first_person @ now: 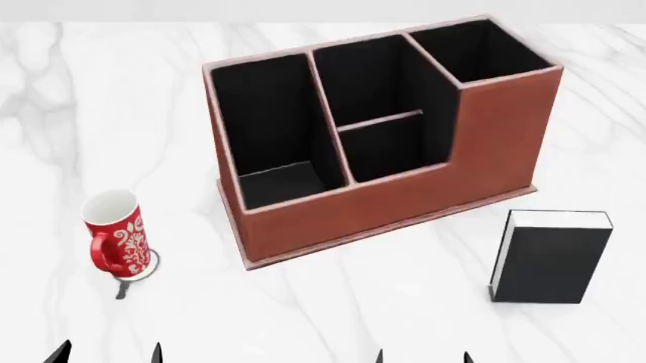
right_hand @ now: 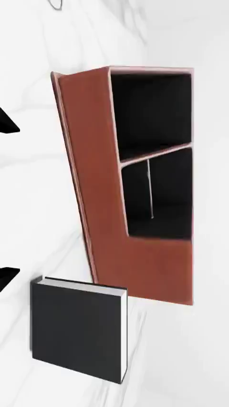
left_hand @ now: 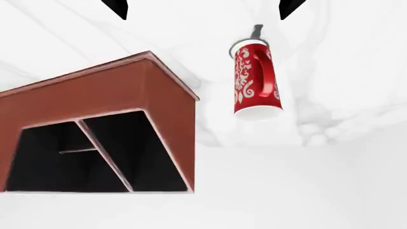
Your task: Pick up the book and place it in the back compartment of the caddy.
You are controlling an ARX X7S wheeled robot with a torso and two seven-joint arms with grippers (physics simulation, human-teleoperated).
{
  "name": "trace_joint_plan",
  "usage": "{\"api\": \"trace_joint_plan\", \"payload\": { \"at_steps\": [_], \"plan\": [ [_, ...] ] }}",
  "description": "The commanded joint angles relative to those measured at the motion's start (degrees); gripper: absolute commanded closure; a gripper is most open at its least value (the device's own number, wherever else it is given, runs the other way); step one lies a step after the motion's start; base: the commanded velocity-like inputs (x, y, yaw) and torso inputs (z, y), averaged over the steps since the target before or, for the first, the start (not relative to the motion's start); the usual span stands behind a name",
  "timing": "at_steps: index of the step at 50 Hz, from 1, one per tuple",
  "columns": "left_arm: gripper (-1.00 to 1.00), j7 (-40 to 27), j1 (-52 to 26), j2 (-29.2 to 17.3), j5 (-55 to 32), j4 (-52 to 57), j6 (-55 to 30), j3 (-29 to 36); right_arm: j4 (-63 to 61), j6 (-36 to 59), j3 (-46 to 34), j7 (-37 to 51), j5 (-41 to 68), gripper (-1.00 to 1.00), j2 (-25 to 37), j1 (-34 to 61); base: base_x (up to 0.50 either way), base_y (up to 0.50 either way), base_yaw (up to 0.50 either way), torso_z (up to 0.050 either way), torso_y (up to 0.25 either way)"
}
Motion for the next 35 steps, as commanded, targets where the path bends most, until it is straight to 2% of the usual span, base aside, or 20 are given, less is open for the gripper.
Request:
{"api": "trace_joint_plan", "payload": {
  "at_steps": [1,12,21,26,35],
  "plan": [
    [-1.00,-0.85,-0.19,-0.87,-1.37,-0.40,0.17,0.91,-0.12,0.04,-1.22,0.81,0.97,-1.00,0.96,-0.09,0.00,0.00,0.00,0.000,0.000],
    [-1.00,-5.99,0.37,-2.27,-1.01,-1.47,6.50,2.71,0.06,-2.26,-3.38,2.97,2.96,-1.00,2.62,-0.46,0.00,0.00,0.00,0.000,0.000],
    [-1.00,-7.14,1.99,-3.41,-2.08,0.83,9.42,3.44,-2.60,-3.45,-4.43,3.80,4.15,-1.00,3.60,-2.18,0.00,0.00,0.00,0.000,0.000],
    [-1.00,-8.35,3.21,-3.87,-0.64,1.71,11.61,4.50,-4.22,-7.66,-5.76,5.02,2.13,-1.00,4.10,-4.14,0.00,0.00,0.00,0.000,0.000],
    [-1.00,-12.38,6.07,-4.34,3.05,3.24,21.52,5.11,-9.02,-14.84,-5.20,6.85,3.53,-1.00,4.58,-8.26,0.00,0.00,0.00,0.000,0.000]
  ]
}}
